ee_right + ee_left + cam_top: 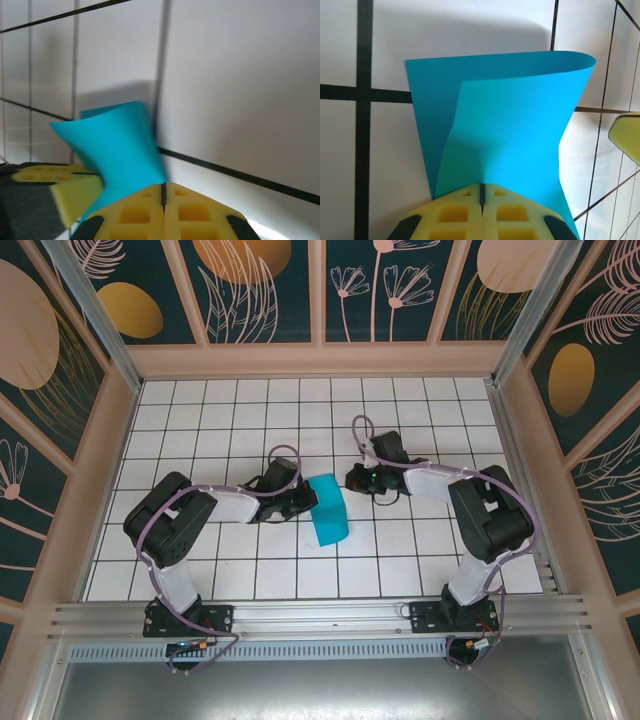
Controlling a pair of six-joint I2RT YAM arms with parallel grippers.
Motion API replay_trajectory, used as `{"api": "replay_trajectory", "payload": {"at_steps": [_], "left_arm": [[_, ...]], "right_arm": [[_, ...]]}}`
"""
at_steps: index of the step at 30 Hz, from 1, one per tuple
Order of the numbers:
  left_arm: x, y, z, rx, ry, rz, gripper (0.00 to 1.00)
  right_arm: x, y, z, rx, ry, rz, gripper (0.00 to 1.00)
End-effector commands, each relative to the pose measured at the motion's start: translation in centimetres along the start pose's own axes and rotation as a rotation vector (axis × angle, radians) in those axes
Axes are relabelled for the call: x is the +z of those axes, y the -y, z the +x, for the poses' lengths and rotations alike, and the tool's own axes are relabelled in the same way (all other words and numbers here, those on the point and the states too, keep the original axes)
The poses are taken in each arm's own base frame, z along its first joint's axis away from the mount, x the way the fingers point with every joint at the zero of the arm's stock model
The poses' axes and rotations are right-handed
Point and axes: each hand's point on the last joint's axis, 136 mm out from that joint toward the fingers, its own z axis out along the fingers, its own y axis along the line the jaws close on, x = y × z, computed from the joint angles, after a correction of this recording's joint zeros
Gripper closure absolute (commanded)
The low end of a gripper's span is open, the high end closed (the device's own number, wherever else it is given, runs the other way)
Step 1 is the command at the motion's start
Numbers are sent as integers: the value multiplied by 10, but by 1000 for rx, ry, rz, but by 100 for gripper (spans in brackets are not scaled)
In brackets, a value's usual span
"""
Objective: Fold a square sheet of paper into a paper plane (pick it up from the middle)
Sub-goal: First fold in half a square sheet of paper at the center of the table.
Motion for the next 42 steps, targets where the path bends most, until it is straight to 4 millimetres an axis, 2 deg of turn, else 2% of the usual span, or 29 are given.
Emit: {"api": "replay_trajectory", "payload": {"at_steps": [1,6,12,17,20,22,25,29,34,39,42], "left_arm": [[-10,-153,66,-60,-162,-541,100],[-9,-151,65,-59,-166,-537,100],[-10,-153,67,-55,-173,-544,100],[-11,-157,70,-53,-181,-551,100],[-12,-158,71,-54,-179,-553,100],[-12,-158,71,-54,-179,-552,100],[-11,-156,70,-54,-179,-548,100],[-10,-155,68,-52,-177,-545,100],[-11,-156,69,-54,-176,-549,100],[-12,-157,69,-54,-179,-554,100],[-12,-157,70,-53,-181,-554,100]], "right_arm": [[15,-22,1,-30,-28,-17,100],[37,-30,5,-33,-66,-48,100],[47,-1,2,6,-46,48,100],[28,45,-16,84,42,160,100],[11,56,-31,102,113,226,100],[2,47,-39,84,151,216,100],[-4,17,-43,39,170,131,100],[9,-26,-29,-23,113,-30,100],[35,-22,-22,12,62,-47,100],[42,-17,-25,12,70,-31,100],[45,-2,-25,41,80,9,100]]}}
